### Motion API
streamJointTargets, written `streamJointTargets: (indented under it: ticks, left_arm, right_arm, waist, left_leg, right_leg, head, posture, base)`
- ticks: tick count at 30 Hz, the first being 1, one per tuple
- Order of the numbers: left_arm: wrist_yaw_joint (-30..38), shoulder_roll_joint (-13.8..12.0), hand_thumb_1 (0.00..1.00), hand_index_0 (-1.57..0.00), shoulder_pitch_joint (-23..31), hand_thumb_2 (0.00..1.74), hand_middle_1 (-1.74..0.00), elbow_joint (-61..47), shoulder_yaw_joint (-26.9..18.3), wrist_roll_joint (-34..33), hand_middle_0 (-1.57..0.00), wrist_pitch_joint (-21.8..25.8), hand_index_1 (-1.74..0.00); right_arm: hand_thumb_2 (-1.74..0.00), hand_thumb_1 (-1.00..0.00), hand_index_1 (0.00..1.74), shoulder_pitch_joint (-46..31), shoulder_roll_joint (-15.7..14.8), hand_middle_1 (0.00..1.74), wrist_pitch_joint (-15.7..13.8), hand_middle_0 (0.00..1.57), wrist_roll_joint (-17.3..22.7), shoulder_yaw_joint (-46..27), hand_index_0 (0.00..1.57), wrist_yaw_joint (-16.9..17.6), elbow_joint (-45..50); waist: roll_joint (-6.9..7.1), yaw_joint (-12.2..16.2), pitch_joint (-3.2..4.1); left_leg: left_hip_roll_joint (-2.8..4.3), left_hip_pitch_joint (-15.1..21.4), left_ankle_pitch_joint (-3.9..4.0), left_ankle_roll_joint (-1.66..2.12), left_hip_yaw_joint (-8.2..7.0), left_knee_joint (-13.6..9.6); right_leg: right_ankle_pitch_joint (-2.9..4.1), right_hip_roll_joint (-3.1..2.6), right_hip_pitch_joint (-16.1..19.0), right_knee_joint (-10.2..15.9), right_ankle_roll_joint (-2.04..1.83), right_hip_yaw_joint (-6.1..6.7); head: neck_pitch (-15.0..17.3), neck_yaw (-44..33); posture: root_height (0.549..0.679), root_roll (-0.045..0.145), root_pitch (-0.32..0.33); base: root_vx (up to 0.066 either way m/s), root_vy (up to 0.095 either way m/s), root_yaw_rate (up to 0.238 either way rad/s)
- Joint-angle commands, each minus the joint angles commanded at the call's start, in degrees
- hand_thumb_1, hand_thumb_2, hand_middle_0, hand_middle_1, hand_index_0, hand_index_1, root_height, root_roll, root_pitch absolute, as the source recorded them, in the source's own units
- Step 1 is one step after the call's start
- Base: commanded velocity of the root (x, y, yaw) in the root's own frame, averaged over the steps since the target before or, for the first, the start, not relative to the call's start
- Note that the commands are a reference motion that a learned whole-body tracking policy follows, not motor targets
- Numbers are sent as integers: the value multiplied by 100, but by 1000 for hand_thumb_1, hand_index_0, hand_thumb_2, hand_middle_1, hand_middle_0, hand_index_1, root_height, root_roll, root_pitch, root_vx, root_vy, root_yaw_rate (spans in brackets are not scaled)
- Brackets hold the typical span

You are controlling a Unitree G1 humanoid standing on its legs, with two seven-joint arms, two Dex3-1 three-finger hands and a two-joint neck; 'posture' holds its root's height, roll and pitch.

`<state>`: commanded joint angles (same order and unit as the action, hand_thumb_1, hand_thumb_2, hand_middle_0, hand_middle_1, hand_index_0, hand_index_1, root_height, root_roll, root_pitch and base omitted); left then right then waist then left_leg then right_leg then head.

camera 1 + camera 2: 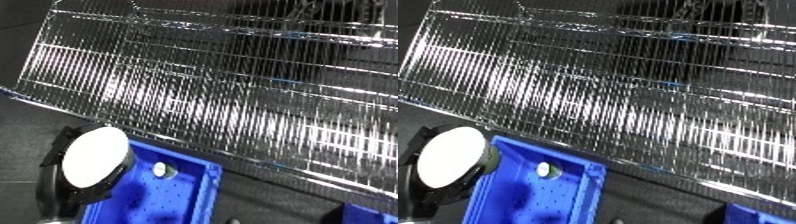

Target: Pick up the object and place it into the box

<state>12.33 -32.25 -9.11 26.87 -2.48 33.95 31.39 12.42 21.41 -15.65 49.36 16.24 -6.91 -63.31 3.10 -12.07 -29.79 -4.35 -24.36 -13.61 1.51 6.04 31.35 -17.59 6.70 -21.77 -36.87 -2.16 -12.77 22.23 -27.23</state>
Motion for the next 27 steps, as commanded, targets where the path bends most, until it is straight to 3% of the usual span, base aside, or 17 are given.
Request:
streamJointTargets:
  ticks: [3,6,12,15,16,20,25,26,27]
  left_arm:
    - [-205,7,900,-1413,42,1566,-1566,781,98,356,-1413,-101,-1566]
    - [-313,7,900,-1413,8,1566,-1566,1170,84,529,-1413,-208,-1566]
    - [-748,27,900,-1413,-228,1566,-1566,2336,-3,1005,-1413,-460,-1566]
    - [-1060,62,750,-1178,-371,1305,-1305,2820,-26,1327,-1178,-539,-1305]
    - [-1341,72,650,-1020,-487,1131,-1131,3118,-54,1529,-1020,-607,-1131]
    - [-1679,77,500,-785,-643,870,-870,3470,-63,1726,-785,-684,-870]
    - [-1866,-2,250,-393,-846,435,-435,3885,-1,1635,-393,-694,-435]
    - [-1737,-44,150,-235,-894,261,-261,3994,51,1417,-235,-654,-261]
    - [-1737,-44,150,-235,-894,261,-261,3994,51,1417,-235,-654,-261]
  right_arm:
    - [0,0,0,-12,0,0,37,0,41,-59,0,-218,-225]
    - [0,0,0,-58,4,0,67,0,49,-58,0,-318,-290]
    - [0,0,0,-131,17,0,98,0,-6,58,0,-454,-367]
    - [0,0,0,-95,19,0,99,0,-64,124,0,-467,-391]
    - [0,0,0,-56,15,0,112,0,-117,157,0,-483,-414]
    - [0,0,0,-3,11,0,133,0,-192,207,0,-501,-423]
    - [0,0,0,69,15,0,162,0,-248,269,0,-504,-407]
    - [0,0,0,84,23,0,179,0,-243,289,0,-505,-403]
    - [0,0,0,84,23,0,179,0,-243,289,0,-505,-403]
  waist:
    - [40,-3,0]
    - [88,20,0]
    - [237,129,0]
    - [277,177,0]
    - [304,206,0]
    - [345,250,0]
    - [385,309,0]
    - [387,323,0]
    - [387,323,0]
  left_leg:
    - [43,170,54,10,14,-135]
    - [77,248,67,5,4,-190]
    - [173,364,122,8,-30,-317]
    - [205,410,160,23,-52,-396]
    - [227,446,186,34,-71,-455]
    - [260,497,233,54,-95,-553]
    - [291,541,307,86,-129,-708]
    - [296,552,321,94,-135,-748]
    - [296,552,321,94,-135,-748]
  right_leg:
    - [-90,24,185,-4,14,-25]
    - [-122,24,258,5,21,-24]
    - [-172,-44,358,72,55,39]
    - [-176,-60,392,125,59,61]
    - [-161,-66,415,177,53,68]
    - [-111,-80,442,291,35,88]
    - [-9,-116,465,499,-7,125]
    - [13,-121,473,554,-22,130]
    - [13,-121,473,554,-22,130]
  head:
    - [183,-584]
    - [197,-810]
    - [177,-1177]
    - [120,-1337]
    - [84,-1427]
    - [-15,-1498]
    - [-147,-1529]
    - [-212,-1513]
    - [-212,-1513]
  posture:
    - [651,44,50]
    - [651,44,44]
    - [651,41,35]
    - [651,41,32]
    - [652,41,30]
    - [653,40,29]
    - [655,38,34]
    - [656,38,36]
    - [656,38,36]
  base:
    - [38,25,63]
    - [35,28,39]
    - [-5,26,-6]
    - [-27,30,-23]
    - [-17,26,-46]
    - [-14,22,-52]
    - [-26,14,-63]
    - [-22,17,-51]
    - [-22,17,-51]
